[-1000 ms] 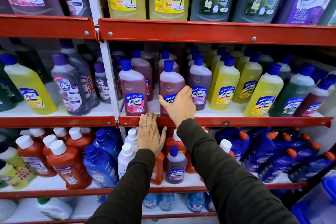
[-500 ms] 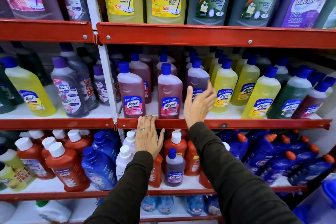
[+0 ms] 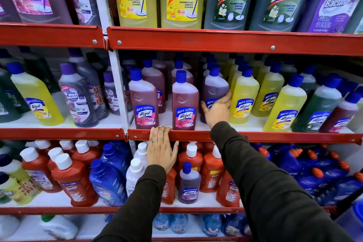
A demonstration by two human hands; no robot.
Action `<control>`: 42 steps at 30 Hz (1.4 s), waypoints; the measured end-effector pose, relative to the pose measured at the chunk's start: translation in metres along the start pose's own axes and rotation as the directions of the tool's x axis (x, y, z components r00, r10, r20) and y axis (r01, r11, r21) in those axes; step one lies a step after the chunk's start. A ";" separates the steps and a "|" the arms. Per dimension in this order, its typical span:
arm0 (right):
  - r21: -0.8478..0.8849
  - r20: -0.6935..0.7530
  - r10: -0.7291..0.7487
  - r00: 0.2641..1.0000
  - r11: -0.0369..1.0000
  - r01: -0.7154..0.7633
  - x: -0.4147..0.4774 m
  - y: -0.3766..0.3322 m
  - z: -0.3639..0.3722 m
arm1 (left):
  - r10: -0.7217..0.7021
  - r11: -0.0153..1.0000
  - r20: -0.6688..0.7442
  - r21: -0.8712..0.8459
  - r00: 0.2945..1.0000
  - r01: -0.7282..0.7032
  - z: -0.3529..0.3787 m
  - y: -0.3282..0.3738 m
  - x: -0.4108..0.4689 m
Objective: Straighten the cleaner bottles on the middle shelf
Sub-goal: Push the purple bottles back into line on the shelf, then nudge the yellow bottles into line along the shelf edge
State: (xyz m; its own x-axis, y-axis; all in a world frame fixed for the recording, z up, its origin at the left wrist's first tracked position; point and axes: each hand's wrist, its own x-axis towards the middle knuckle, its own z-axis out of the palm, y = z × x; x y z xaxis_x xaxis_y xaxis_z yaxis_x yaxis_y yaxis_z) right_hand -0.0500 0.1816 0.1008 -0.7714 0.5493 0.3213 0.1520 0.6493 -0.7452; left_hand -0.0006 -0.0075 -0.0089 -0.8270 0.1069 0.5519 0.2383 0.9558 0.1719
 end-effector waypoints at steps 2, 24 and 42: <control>0.002 -0.002 -0.019 1.000 1.000 0.019 -0.003 0.004 -0.004 | -0.001 1.000 0.001 -0.002 1.000 0.001 0.000 0.000 0.000; 0.003 -0.065 -0.160 0.985 0.987 0.161 -0.044 0.030 -0.035 | -0.007 1.000 -0.015 0.024 1.000 0.007 -0.006 0.007 -0.002; 0.057 0.038 0.133 0.990 0.989 -0.135 0.049 0.061 -0.064 | -0.036 0.998 0.015 0.049 0.999 0.035 -0.003 0.009 0.000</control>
State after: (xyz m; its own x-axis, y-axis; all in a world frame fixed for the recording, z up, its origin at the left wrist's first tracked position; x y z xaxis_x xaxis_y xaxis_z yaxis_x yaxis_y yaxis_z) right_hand -0.0389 0.2814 0.1084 -0.7671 0.6104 0.1973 0.2189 0.5381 -0.8139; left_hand 0.0034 0.0007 -0.0052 -0.8425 0.0770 0.5332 0.1843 0.9712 0.1510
